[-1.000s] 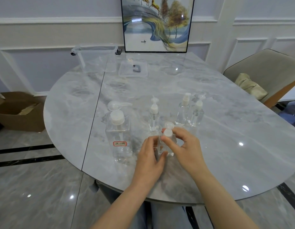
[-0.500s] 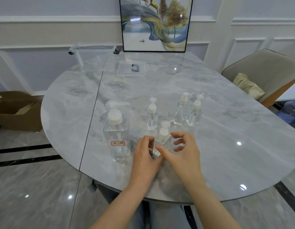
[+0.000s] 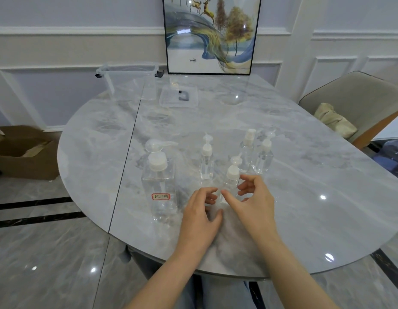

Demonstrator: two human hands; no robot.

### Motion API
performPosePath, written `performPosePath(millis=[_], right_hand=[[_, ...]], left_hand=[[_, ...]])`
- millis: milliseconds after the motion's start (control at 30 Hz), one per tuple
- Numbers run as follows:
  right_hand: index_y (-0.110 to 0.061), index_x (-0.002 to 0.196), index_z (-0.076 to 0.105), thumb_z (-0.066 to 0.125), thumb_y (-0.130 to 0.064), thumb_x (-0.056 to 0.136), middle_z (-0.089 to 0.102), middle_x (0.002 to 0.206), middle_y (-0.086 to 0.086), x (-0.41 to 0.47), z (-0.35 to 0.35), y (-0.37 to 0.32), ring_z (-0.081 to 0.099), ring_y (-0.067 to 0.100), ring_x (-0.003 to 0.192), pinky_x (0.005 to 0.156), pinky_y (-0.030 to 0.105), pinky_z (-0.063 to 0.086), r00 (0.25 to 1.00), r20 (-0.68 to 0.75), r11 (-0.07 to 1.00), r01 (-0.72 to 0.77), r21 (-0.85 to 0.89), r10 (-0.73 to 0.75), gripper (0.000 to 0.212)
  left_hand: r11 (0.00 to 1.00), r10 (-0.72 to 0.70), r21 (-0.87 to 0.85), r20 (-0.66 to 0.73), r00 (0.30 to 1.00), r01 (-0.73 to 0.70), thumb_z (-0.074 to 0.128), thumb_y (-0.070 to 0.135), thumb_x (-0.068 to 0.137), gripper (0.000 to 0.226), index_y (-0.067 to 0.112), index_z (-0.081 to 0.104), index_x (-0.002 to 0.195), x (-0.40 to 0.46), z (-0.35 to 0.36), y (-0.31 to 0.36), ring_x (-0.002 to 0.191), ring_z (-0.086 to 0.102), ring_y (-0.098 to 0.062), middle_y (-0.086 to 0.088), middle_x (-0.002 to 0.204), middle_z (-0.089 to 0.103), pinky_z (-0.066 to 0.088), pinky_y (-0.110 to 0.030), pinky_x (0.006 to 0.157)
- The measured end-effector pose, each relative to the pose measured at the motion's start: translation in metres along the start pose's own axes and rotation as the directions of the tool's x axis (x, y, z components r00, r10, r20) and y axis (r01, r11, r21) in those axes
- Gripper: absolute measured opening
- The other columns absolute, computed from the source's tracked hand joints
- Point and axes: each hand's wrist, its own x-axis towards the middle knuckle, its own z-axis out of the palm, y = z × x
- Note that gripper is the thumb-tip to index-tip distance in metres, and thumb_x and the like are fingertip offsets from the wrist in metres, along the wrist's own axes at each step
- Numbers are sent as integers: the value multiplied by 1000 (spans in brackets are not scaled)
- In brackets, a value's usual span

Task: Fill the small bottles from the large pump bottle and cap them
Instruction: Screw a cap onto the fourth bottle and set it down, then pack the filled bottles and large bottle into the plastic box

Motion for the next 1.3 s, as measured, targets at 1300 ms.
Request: performPosePath(millis=[1300], right_hand=[[-22,95,56,64,0,95,64,106,-6,33,13,-9,75,9,81,70,20,58,1000,-14,989,-11,145,13,23]], left_hand=[[999,-33,-22,-23,999,32,50,-11,83,47,21,63,114,1,-5,9,99,62,-5,6,106,64,48,-12,82]])
